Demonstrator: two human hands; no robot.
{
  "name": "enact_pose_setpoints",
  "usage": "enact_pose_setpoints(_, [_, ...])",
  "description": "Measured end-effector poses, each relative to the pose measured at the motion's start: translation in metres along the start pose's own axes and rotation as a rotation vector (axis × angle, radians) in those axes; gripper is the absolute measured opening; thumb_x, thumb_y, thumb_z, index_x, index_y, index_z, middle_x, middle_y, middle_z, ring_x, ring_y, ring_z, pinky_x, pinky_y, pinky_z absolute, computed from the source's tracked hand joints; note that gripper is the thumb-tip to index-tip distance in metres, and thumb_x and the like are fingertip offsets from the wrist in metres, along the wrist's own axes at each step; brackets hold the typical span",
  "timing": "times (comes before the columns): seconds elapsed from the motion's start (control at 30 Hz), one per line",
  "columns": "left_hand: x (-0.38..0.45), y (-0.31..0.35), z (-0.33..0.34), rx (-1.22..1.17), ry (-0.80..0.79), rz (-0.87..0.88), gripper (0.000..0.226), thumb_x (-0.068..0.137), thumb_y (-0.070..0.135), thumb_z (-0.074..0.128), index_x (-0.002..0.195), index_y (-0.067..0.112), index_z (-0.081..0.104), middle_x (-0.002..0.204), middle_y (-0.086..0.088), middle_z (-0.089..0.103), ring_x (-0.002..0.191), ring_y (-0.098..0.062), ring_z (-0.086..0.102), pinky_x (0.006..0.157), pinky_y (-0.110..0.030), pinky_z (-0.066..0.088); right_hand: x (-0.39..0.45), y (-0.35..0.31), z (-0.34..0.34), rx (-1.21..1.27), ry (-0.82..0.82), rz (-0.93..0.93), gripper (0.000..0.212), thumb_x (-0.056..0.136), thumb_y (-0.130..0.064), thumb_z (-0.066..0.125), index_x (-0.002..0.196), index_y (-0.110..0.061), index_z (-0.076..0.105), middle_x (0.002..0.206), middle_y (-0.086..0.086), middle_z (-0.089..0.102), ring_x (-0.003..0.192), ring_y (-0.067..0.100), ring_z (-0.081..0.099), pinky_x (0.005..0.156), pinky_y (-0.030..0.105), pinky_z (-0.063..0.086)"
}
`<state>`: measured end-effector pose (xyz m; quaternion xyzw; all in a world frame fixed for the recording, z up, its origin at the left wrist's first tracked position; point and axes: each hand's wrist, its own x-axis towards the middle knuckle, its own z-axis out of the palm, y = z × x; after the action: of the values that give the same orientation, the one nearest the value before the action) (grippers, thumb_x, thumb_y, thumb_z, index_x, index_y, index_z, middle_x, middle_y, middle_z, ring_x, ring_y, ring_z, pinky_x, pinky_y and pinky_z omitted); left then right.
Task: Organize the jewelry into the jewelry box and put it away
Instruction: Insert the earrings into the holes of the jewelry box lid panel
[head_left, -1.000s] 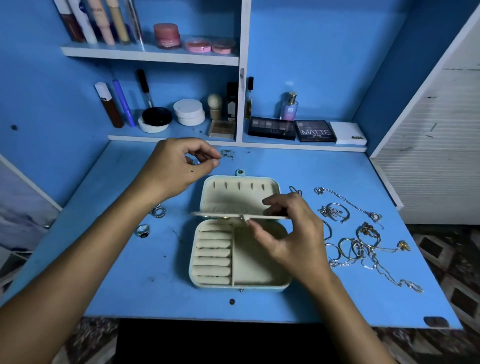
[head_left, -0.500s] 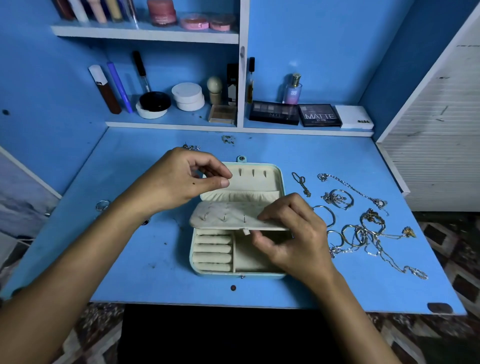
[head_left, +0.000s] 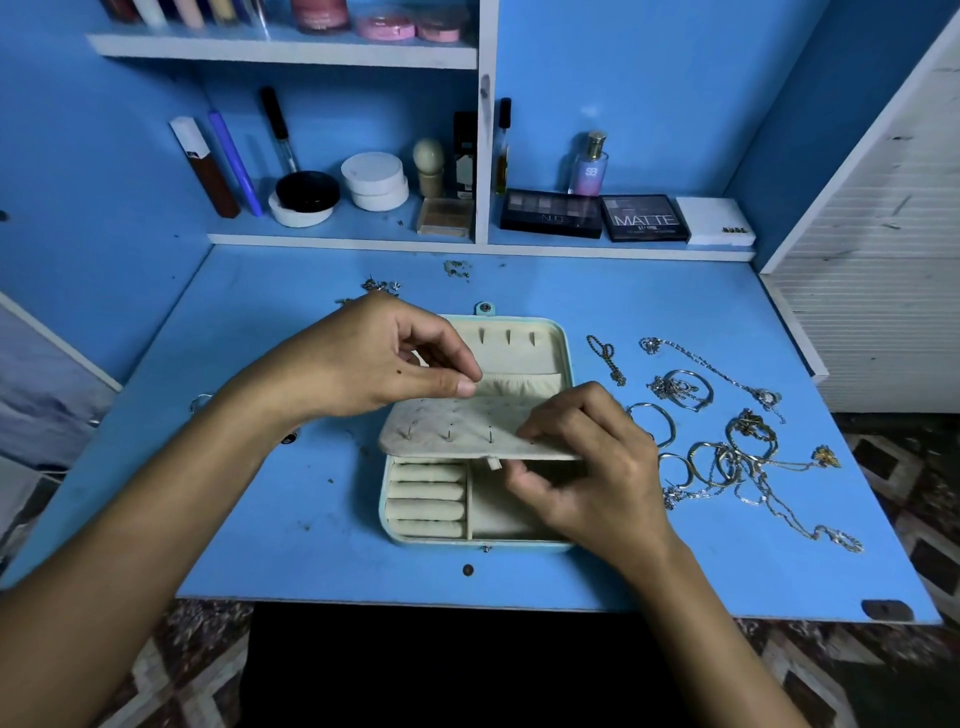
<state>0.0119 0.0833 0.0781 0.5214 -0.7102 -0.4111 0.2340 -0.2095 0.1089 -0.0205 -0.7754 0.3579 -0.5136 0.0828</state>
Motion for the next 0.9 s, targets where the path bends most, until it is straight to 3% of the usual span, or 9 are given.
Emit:
enact_pose_setpoints(0.2, [0.0017,0.0056,0.0024,-0.045,-0.083,0.021,0.017,0.069,0.029,0.079,0.082,0.018,0.075,0.076,0.007,0.074,0.059,0.006,0.057,0.06,-0.007,0.041,-0.0004,-0.0005,-0.0003,-0.008,0.002,0.005,0.015,0.072,-0.014,0.084,0.077,-0.006,0.072,0.08,0.005,0.064,0.073,0.021,0.063,0.067,0.028,0.051])
enact_pose_setpoints(0.4, [0.0041,-0.0003,0.003,-0.062,-0.112,0.029,0.011,0.077,0.023,0.076,0.088,0.025,0.076,0.088,0.006,0.075,0.078,-0.001,0.066,0.075,-0.017,0.052,-0.0006,-0.0007,-0.0002,-0.013,0.008,0.004,0.016,0.071,-0.013,0.084,0.077,-0.006,0.072,0.08,0.005,0.064,0.073,0.021,0.063,0.066,0.029,0.051])
enact_pose_setpoints(0.67, [0.0016,0.0026,0.0026,-0.017,-0.109,0.033,0.017,0.084,0.009,0.075,0.088,0.026,0.077,0.087,0.009,0.075,0.073,0.001,0.065,0.075,-0.024,0.054,-0.0009,-0.0005,0.0007,-0.011,0.01,0.003,0.016,0.072,-0.014,0.084,0.076,-0.005,0.072,0.079,0.006,0.064,0.072,0.022,0.063,0.066,0.031,0.051])
enact_pose_setpoints(0.8, [0.0024,0.002,0.0023,-0.026,-0.112,0.034,0.02,0.083,0.006,0.076,0.083,0.026,0.078,0.085,0.009,0.075,0.078,-0.006,0.067,0.079,-0.035,0.056,-0.0011,-0.0004,0.0009,-0.008,0.007,0.004,0.016,0.073,-0.015,0.084,0.076,-0.005,0.072,0.079,0.006,0.064,0.072,0.023,0.063,0.065,0.033,0.051])
enact_pose_setpoints(0.9, [0.0026,0.0012,0.0037,-0.034,-0.112,0.036,0.016,0.076,0.016,0.08,0.083,0.03,0.076,0.083,0.008,0.074,0.077,-0.02,0.067,0.076,-0.041,0.055,-0.0013,-0.0004,0.0007,0.004,0.003,0.005,0.016,0.076,-0.016,0.082,0.076,-0.005,0.072,0.079,0.007,0.063,0.072,0.024,0.063,0.064,0.034,0.051])
